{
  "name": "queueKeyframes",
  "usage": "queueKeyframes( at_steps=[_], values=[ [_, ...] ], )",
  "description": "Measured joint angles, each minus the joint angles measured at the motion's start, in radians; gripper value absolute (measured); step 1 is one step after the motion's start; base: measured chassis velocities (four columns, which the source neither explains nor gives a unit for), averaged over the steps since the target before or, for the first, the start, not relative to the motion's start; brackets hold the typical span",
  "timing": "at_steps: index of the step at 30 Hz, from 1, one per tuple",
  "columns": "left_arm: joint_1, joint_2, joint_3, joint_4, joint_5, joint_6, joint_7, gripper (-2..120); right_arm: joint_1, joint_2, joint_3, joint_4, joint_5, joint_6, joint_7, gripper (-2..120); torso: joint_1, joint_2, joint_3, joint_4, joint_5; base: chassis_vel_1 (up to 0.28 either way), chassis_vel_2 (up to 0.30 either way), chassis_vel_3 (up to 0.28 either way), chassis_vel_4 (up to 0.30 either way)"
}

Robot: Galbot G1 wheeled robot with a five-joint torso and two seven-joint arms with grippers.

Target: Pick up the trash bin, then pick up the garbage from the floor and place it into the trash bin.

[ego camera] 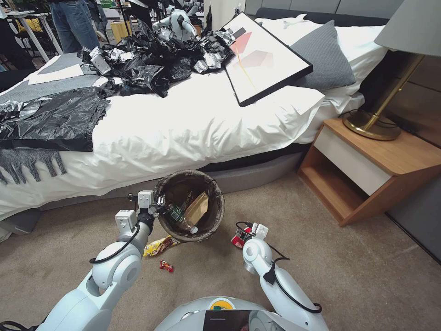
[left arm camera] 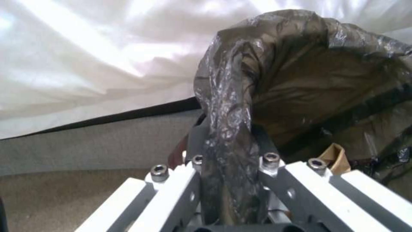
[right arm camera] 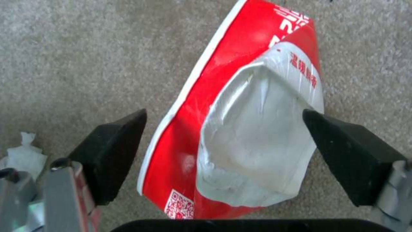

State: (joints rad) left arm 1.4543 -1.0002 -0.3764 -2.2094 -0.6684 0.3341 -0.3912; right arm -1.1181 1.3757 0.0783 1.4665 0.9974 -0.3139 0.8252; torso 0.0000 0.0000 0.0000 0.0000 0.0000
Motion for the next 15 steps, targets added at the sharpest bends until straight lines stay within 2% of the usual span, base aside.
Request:
queueKeyframes(
  at_steps=[5, 8, 15],
  values=[
    [-0.001, 0.001, 0.001, 0.002, -0.001, -0.001, 0.000, 5, 0.000, 0.004, -0.003, -0.006, -0.006, 0.001, -0.001, 84, 0.000, 0.000, 0.000, 0.0001, 0.0000, 0.000, 0.000, 0.000, 0.000],
    [-0.002, 0.003, 0.001, 0.002, -0.001, -0.002, 0.000, 5, -0.003, 0.008, -0.007, -0.015, -0.017, 0.002, -0.002, 76, 0.000, 0.000, 0.000, 0.0000, 0.0000, 0.000, 0.000, 0.000, 0.000],
    [0.000, 0.004, 0.001, 0.002, -0.001, -0.005, 0.000, 5, -0.008, 0.008, -0.007, -0.017, -0.025, 0.002, -0.001, 67, 0.000, 0.000, 0.000, 0.0000, 0.0000, 0.000, 0.000, 0.000, 0.000]
  ],
)
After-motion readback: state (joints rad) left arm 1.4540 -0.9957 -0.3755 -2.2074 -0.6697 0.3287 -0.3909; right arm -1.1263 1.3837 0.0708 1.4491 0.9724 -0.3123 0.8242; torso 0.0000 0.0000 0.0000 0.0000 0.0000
